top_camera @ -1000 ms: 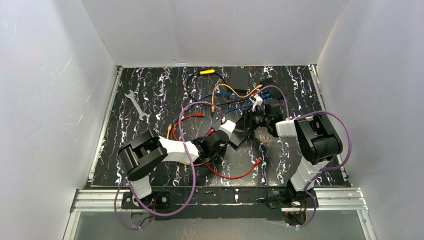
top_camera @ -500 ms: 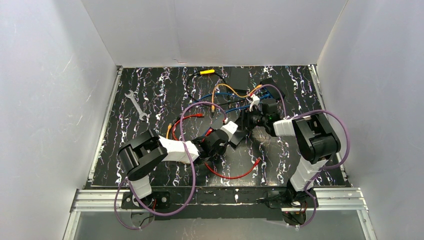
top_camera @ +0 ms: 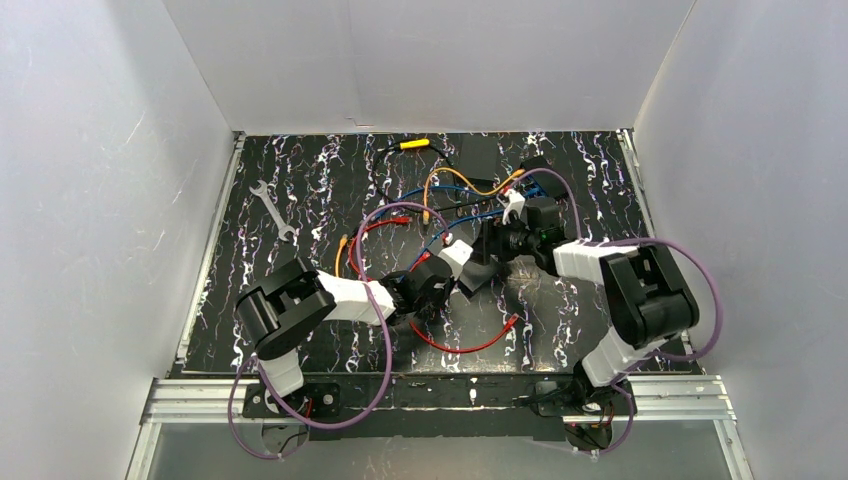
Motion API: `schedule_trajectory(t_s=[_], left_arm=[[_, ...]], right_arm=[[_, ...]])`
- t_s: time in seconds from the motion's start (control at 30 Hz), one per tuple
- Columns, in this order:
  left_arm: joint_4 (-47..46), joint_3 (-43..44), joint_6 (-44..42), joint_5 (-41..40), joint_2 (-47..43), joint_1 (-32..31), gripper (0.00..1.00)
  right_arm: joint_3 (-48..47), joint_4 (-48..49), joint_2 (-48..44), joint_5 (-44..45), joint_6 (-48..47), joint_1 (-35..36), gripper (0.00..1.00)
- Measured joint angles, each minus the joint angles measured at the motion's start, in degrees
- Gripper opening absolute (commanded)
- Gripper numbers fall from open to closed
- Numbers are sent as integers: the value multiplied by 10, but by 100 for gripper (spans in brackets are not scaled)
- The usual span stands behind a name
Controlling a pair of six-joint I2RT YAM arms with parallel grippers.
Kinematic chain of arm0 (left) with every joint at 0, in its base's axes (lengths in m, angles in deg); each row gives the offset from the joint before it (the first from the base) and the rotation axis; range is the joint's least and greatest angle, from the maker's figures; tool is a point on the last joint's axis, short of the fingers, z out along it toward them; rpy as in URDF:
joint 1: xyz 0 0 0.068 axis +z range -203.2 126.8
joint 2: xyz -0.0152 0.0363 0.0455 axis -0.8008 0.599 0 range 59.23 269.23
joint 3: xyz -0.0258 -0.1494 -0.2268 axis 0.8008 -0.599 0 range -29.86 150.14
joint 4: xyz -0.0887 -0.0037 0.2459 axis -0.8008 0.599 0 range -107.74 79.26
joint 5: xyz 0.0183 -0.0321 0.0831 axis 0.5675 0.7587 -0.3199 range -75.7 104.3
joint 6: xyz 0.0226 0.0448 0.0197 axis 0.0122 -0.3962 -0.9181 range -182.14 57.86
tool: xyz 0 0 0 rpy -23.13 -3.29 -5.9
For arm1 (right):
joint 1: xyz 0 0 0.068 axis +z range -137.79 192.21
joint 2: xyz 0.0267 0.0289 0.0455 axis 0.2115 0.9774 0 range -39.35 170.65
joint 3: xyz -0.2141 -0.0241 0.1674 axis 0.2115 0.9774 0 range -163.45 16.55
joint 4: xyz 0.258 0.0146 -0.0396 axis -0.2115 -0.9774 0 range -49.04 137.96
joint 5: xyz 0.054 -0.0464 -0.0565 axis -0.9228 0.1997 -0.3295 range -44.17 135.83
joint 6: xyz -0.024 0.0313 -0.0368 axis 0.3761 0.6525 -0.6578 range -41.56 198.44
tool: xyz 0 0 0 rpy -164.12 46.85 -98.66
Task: Insert the plug into the switch port
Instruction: Insert the connector into the switch port, then reset both arms
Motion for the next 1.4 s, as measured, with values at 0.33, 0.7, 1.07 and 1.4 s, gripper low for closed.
schedule_trajectory(t_s=[0.33,0.7,1.07,1.4], left_arm=[[-7,-2,23,28,0,-12,13],[48,-23,55,21,-153,-22,89],[395,69,95,-115,-412,-4,98],[608,154,67,-277,-739,-2,98]], right_arm=[[5,-135,-205,140,5,0,99],[3,-265,-399,321,15,0,99],[-103,-440,-496,440,-16,0,99],[-149,-530,-561,551,-51,0,99]])
